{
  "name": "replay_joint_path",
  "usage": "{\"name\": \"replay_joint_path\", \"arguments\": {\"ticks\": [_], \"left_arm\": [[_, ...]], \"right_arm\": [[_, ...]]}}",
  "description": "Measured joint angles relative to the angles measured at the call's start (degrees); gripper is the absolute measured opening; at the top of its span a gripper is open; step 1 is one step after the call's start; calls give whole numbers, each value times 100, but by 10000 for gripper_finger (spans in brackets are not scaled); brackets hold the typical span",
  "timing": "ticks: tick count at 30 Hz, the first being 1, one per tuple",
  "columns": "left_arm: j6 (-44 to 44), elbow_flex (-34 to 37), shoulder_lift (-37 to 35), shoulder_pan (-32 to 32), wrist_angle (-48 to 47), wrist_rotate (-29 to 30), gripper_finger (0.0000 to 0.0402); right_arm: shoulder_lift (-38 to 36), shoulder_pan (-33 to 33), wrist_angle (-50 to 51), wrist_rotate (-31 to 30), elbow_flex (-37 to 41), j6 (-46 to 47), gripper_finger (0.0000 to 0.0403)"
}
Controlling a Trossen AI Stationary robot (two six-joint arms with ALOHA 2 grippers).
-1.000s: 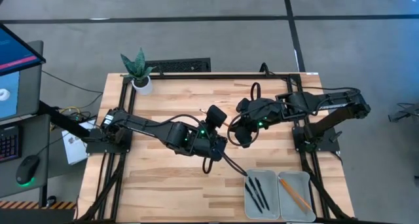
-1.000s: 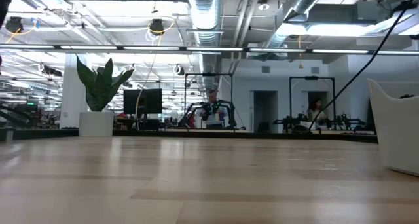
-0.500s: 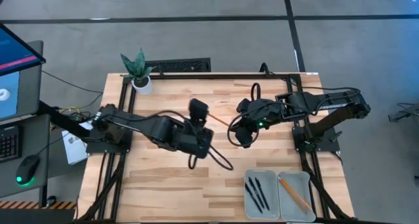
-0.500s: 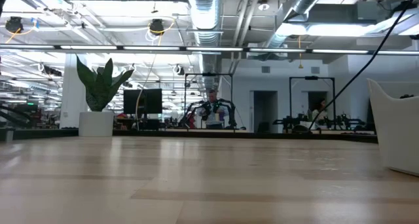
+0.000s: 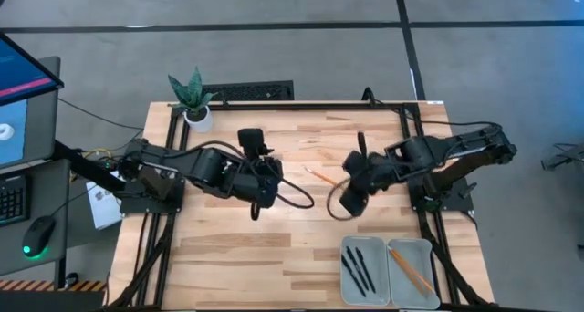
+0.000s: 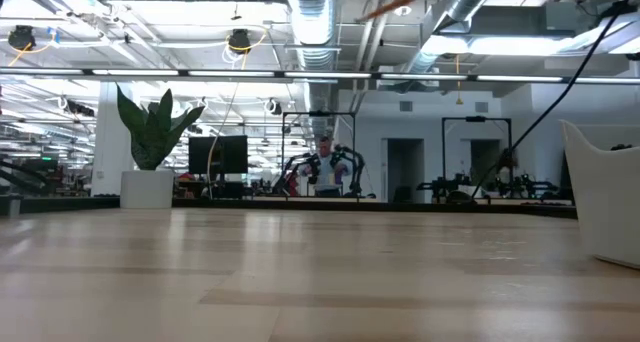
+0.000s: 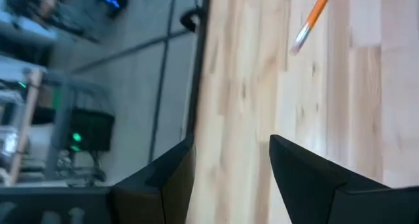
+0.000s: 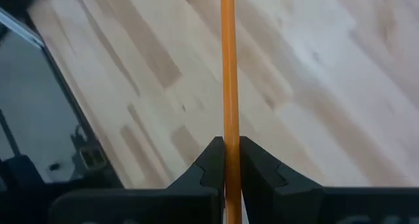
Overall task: Sort pens & pencils
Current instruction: Put the orange pencil into the bottom right gray bin
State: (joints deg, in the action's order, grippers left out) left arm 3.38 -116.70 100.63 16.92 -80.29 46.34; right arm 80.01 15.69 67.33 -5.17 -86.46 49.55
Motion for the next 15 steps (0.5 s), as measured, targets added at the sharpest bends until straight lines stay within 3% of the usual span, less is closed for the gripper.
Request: {"name": "replay_joint_path", "arguments": {"ticks": [9, 15], "left_arm": [[413, 1166, 18, -358, 280, -437, 187], [245, 1842, 19, -421, 1535, -791, 187]], "right_arm": [[-31, 1669, 1101, -708, 0, 2375, 51], [-13, 3133, 1452, -1336, -2, 4425, 53]]}}
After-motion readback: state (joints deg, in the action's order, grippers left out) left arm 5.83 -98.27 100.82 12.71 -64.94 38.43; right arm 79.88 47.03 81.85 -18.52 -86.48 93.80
